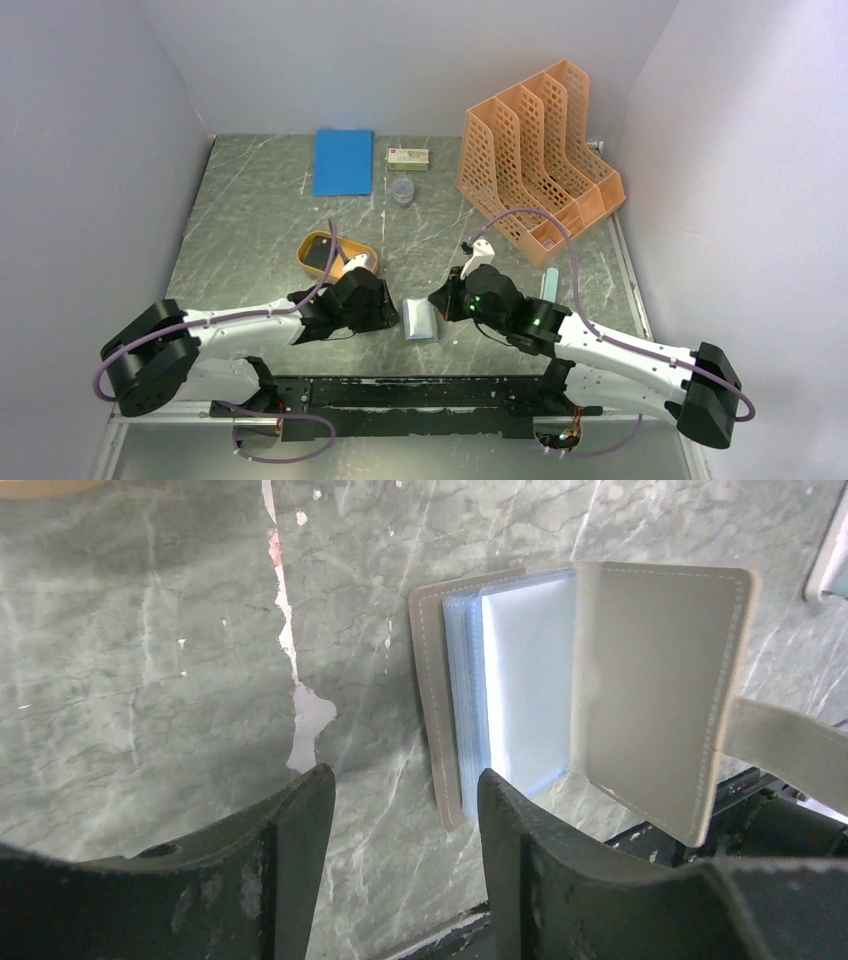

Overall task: Put the credit cards into the card holder
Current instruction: Open the card holder at the center of the board.

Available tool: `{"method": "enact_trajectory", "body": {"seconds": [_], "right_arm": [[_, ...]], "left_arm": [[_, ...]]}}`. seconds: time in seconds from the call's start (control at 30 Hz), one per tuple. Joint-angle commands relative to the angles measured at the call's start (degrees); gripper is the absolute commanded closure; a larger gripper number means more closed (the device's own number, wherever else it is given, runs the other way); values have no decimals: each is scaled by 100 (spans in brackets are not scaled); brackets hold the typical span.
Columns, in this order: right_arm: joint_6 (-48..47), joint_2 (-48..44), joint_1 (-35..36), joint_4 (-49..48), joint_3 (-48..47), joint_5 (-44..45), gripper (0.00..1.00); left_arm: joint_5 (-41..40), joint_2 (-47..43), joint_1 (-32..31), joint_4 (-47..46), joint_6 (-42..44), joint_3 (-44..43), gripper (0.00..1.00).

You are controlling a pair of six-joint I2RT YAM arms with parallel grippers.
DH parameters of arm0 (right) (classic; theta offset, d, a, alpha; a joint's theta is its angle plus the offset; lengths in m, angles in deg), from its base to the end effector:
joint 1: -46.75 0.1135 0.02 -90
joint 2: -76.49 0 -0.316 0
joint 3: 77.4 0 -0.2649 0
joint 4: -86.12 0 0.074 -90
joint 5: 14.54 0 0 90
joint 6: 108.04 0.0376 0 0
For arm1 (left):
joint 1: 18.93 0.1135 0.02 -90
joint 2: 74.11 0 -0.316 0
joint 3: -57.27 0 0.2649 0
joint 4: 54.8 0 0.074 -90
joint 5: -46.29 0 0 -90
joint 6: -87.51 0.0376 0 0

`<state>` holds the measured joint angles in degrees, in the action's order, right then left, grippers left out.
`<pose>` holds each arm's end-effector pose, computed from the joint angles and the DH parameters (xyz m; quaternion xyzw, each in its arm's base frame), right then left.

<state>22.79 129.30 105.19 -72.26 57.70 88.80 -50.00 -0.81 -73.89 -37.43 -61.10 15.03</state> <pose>0.1056 0.1553 0.2743 -0.0736 0.8570 0.3161 0.4004 0.1354 -0.1860 0.1962 -0.0492 0.9324 -0.2683 0.2370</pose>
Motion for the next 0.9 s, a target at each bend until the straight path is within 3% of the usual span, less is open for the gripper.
{"method": "enact_trajectory", "body": {"seconds": [0.0,0.3,0.63,0.7,0.77,0.87], "right_arm": [[-156,18,-63,-147,-124,-31,100],[-13,60,-193,268,88,326,100],[1099,391,-243,2063,174,1478,100],[1166,343,-250,2173,184,1449,82],[1125,137,-253,2228,140,1398,52],[1071,-111,-253,2558,-149,1483,39]], "left_arm": [[-333,-508,-20,417,152,-131,40],[15,-224,-20,-252,302,-234,42],[237,428,-16,-718,445,-569,45],[225,412,-23,-745,409,-522,45],[221,374,-17,-725,403,-505,45],[179,275,-22,-593,420,-500,45]]}}
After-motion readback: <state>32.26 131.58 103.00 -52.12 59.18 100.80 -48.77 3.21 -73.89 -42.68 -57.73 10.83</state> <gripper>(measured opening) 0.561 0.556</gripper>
